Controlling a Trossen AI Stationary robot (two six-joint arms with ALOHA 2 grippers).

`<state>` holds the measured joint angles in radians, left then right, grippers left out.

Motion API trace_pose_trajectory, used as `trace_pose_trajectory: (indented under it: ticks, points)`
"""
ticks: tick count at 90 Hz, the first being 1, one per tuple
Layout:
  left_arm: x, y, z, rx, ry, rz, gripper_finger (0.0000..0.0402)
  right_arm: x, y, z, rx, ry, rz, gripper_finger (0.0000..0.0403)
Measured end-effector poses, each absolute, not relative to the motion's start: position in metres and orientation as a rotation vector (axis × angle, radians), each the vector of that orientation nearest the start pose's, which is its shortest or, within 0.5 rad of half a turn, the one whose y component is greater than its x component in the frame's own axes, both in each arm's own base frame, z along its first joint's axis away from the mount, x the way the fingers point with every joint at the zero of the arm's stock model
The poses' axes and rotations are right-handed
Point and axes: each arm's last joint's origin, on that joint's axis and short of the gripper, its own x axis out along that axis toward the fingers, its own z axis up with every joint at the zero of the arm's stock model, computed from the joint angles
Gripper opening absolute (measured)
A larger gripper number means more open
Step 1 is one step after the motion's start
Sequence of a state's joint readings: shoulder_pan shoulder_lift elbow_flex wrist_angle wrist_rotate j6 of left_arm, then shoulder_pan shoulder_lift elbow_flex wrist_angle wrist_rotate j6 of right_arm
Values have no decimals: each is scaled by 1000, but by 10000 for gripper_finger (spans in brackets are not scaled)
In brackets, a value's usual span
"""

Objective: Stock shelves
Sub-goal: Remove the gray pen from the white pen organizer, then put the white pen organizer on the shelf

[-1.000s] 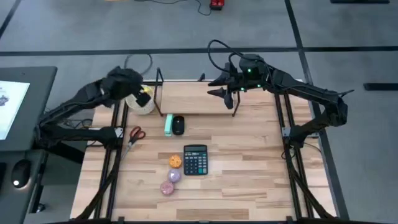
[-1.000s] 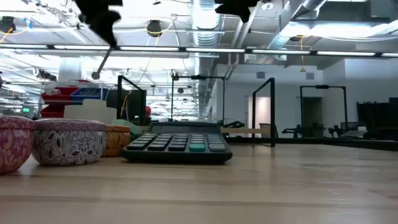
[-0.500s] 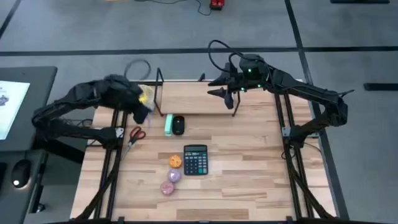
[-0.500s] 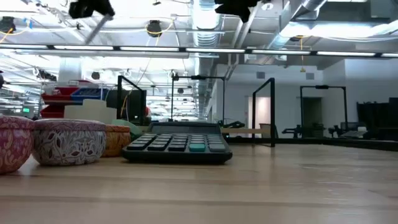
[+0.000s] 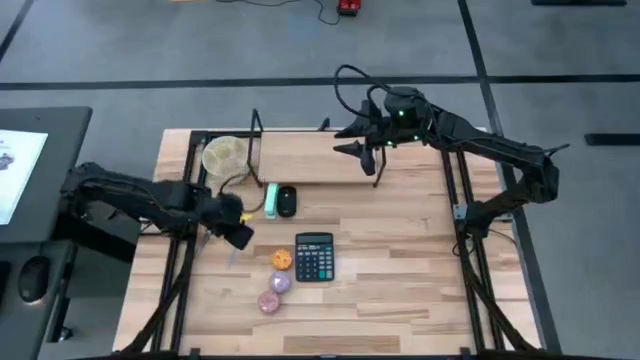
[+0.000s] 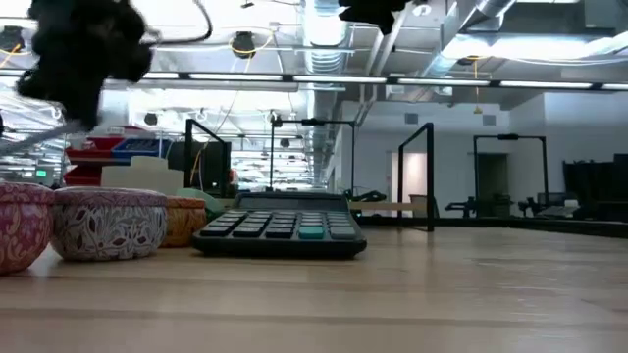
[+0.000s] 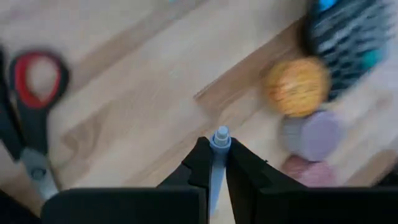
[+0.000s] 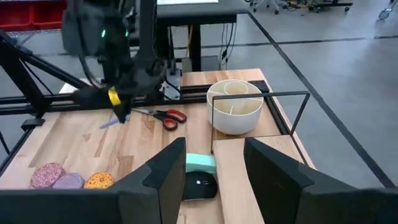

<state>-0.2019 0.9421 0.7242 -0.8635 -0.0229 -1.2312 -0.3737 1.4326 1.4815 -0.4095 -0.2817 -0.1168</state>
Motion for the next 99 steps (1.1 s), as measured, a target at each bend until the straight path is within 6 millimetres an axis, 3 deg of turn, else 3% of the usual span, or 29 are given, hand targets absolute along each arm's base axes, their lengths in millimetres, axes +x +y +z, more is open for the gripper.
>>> trace_pose_trajectory:
  ticks: [27,51,74,86,99]
  points:
    - [145,-41,202,-1051,1106,634,12,296,-107,403,-22,346,-67,152]
    - [138,-39,194,-1066,1137,738,19,296,-107,403,-21,348,-67,152]
    - [131,-37,192,-1057,1209,781,109,296,-107,403,-21,348,-66,152]
    - [127,-33,201,-1073,1224,846,156,296,-107,403,-22,348,-66,152]
    - [134,-25,234,-1048,1101,786,166,296,-107,403,-26,347,-66,152]
